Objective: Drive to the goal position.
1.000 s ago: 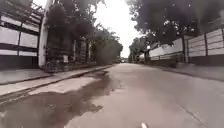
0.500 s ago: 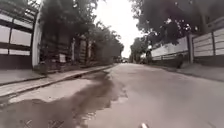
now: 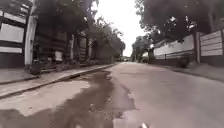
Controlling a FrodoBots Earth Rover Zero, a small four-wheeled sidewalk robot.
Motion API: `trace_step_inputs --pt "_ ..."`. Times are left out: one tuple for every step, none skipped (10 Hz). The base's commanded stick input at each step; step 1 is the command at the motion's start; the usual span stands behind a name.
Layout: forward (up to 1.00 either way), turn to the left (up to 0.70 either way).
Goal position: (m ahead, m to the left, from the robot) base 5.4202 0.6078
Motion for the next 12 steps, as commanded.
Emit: trace_step_inputs --pt "1.0 0.0" --pt "1.0 0.0" --pt "1.0 0.0" --pt "1.0 0.0" --pt "1.0 -0.12" --pt "1.0 -0.27" --pt "1.0 -0.19" --pt "1.0 0.0" --pt "1.0 0.0" --pt "1.0 0.0" --pt "1.0 0.0" --pt "1.0 0.0"
